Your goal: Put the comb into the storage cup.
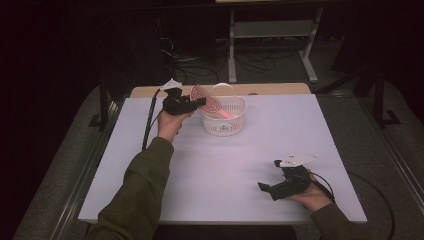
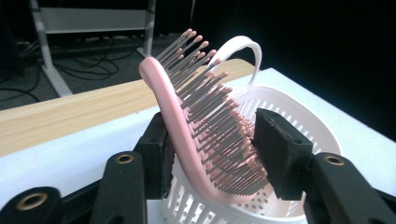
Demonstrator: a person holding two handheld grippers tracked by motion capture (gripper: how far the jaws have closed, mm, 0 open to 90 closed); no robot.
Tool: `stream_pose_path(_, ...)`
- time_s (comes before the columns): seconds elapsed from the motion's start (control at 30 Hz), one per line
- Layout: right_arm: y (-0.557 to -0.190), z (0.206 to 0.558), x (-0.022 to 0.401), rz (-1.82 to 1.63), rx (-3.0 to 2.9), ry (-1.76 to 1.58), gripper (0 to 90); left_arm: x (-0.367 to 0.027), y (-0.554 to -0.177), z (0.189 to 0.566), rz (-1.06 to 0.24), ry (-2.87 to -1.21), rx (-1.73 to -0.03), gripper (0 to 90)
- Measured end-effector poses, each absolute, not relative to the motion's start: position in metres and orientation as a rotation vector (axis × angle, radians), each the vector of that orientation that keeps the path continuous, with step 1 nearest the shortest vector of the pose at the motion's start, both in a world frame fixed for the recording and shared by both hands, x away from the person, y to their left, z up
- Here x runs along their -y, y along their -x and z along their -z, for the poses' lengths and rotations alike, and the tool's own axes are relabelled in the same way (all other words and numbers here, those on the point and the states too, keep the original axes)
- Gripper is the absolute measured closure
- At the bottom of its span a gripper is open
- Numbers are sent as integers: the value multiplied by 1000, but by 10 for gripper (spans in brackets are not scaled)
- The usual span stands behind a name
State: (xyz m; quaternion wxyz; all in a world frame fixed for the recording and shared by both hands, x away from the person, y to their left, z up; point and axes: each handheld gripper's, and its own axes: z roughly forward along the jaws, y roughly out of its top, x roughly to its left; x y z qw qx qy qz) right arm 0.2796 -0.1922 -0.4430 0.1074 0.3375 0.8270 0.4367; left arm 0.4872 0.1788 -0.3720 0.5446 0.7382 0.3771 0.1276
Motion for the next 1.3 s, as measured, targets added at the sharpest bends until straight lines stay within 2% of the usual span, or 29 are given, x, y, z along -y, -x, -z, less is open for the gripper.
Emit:
stream_pose_path(0.23, -280, 443, 193, -1290, -2428, -992, 0, -183, -484, 370, -344, -1784, -872, 385)
stream_pose_path(0.7, -279, 442, 192, -1283, -2428, -989, 0, -187, -477, 369, -368, -1838, -813, 121)
stream_pose_path(0.83, -279, 442, 192, -1282, -2430, -988, 0, -187, -475, 369, -372, -1860, -798, 0)
stream_pose_path(1.3, -279, 442, 192, -1278, -2430, -989, 0, -189, -451, 367, -373, -1957, -716, 0)
